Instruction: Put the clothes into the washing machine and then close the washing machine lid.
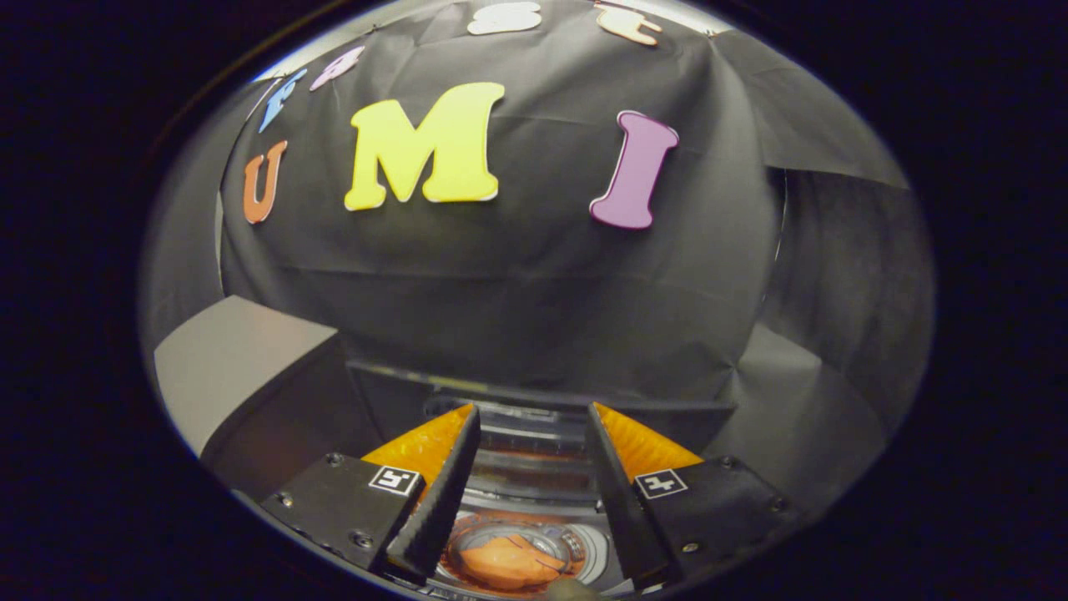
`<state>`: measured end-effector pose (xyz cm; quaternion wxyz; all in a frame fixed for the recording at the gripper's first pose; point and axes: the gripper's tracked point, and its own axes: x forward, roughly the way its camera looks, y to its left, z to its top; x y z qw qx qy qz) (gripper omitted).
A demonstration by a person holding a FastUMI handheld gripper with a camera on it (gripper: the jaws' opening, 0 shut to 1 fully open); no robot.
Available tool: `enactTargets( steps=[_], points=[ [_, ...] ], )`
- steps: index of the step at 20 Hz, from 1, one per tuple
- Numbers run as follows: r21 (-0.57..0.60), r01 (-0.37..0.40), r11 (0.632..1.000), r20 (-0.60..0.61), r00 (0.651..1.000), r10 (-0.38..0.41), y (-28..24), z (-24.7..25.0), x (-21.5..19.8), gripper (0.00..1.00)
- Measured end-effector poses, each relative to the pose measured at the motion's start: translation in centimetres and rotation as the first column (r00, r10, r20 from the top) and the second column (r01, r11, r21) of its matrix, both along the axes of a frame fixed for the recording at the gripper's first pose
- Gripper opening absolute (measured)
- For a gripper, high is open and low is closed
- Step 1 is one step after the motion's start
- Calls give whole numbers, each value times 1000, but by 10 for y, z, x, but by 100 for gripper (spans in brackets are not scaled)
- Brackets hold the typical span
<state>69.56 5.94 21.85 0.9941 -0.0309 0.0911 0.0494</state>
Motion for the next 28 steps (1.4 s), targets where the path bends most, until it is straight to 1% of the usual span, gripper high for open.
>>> enactTargets(
  steps=[3,6,9,11,12,13,14,16,18,20,28],
  points=[
    [43,17,999,7,1000,-18,0,15,18,80],
    [55,39,998,4,999,-40,5,19,41,80],
    [60,62,996,-32,998,-60,7,7,60,80],
    [75,84,994,-80,994,-78,6,-12,70,80],
    [78,78,994,-61,995,-73,5,-14,71,80],
    [70,91,993,-26,996,-90,3,-13,78,84],
    [83,84,993,1,996,-85,2,-9,75,88],
    [95,82,992,15,996,-83,3,-16,79,96],
    [87,82,993,31,996,-85,2,-15,78,96],
    [102,83,991,45,995,-88,3,-14,79,96],
    [119,68,991,166,982,-87,2,-12,74,96]
  ],
)
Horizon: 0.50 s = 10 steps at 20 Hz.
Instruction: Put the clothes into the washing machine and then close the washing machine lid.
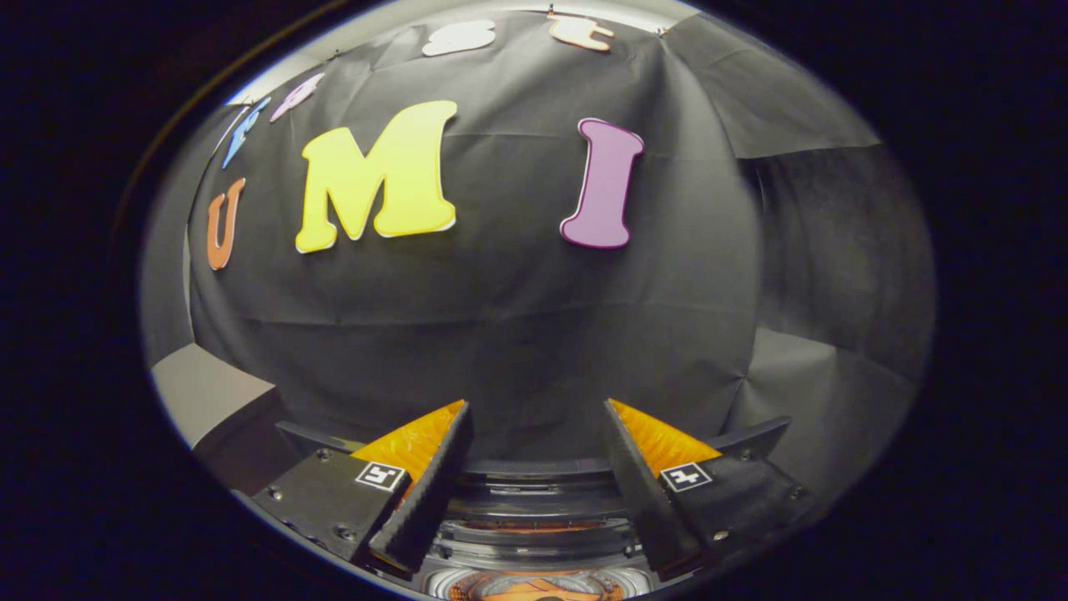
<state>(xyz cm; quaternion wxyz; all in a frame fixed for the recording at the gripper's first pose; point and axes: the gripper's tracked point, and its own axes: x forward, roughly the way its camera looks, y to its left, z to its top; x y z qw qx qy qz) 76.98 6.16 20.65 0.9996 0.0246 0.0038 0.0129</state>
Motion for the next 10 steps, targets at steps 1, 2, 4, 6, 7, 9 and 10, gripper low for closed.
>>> enactTargets(
  steps=[1,2,4,6,7,9,10],
  points=[
    [2,-1,1000,14,1000,1,-1,1,-4,96],
    [6,-4,1000,24,1000,3,0,1,-9,96],
    [3,-6,1000,36,999,6,-1,-1,-14,96],
    [4,-3,1000,44,999,3,-1,-1,-16,96],
    [3,-2,1000,52,999,2,0,-1,-18,96],
    [4,-4,1000,68,998,4,-1,-4,-28,96],
    [4,-6,1000,76,997,5,-2,-5,-32,96]
  ],
)
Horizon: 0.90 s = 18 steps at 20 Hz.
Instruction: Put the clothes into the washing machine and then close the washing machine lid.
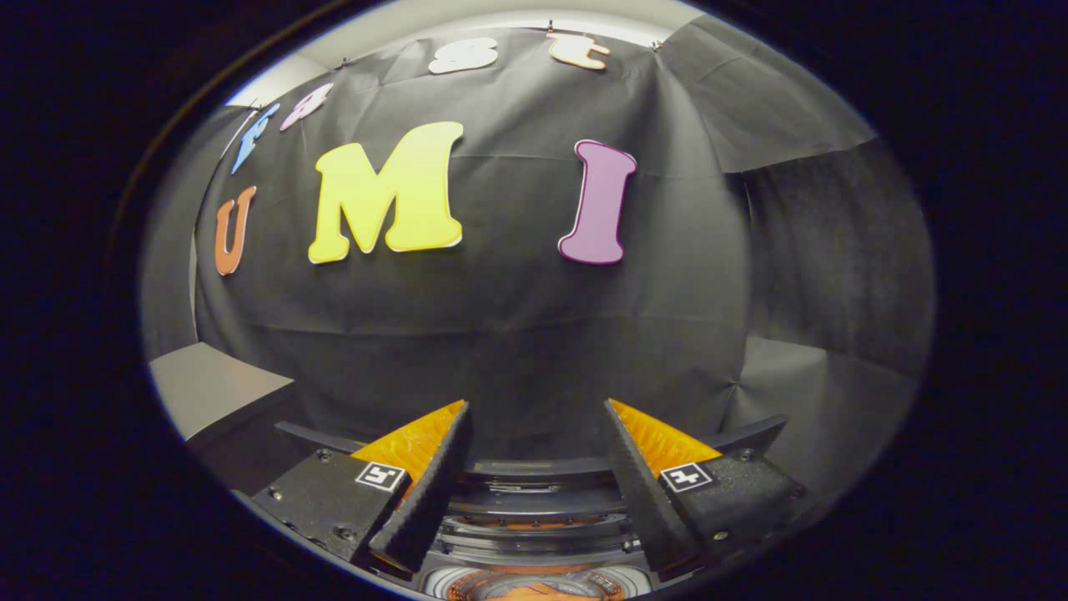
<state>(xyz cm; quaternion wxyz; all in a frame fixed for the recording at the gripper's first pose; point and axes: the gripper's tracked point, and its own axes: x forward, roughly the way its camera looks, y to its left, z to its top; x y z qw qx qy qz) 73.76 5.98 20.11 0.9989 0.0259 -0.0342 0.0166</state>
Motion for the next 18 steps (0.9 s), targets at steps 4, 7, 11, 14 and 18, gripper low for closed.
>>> enactTargets(
  steps=[4,7,11,14,18],
  points=[
    [-2,1,1000,14,1000,-1,1,-3,-10,96],
    [-2,1,1000,22,1000,-1,0,-6,-19,96],
    [-2,1,1000,37,999,-1,0,-11,-30,96],
    [-4,2,1000,39,999,-2,0,-15,-39,96],
    [-5,1,1000,44,999,-1,-1,-19,-49,96]
  ],
)
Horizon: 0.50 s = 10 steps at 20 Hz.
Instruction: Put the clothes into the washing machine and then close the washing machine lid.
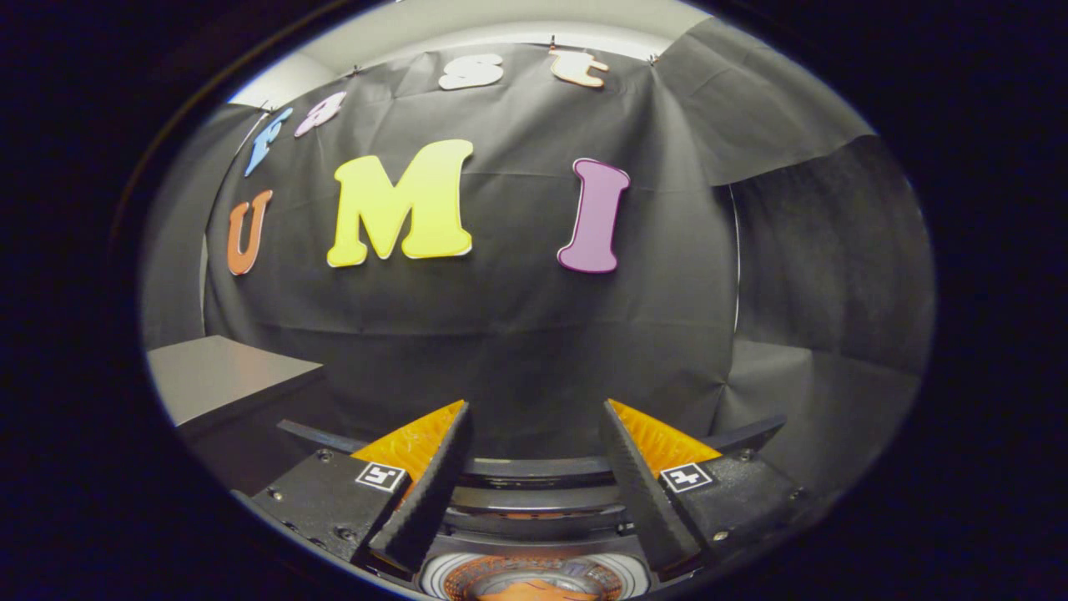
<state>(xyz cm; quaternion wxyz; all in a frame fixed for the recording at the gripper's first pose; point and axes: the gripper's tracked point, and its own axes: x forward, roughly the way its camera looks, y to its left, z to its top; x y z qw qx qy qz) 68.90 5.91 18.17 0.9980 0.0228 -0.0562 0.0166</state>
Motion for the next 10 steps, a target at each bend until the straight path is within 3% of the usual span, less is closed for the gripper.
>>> enactTargets(
  steps=[10],
  points=[
    [-3,1,1000,10,1000,-1,0,-15,-24,96]
  ],
)
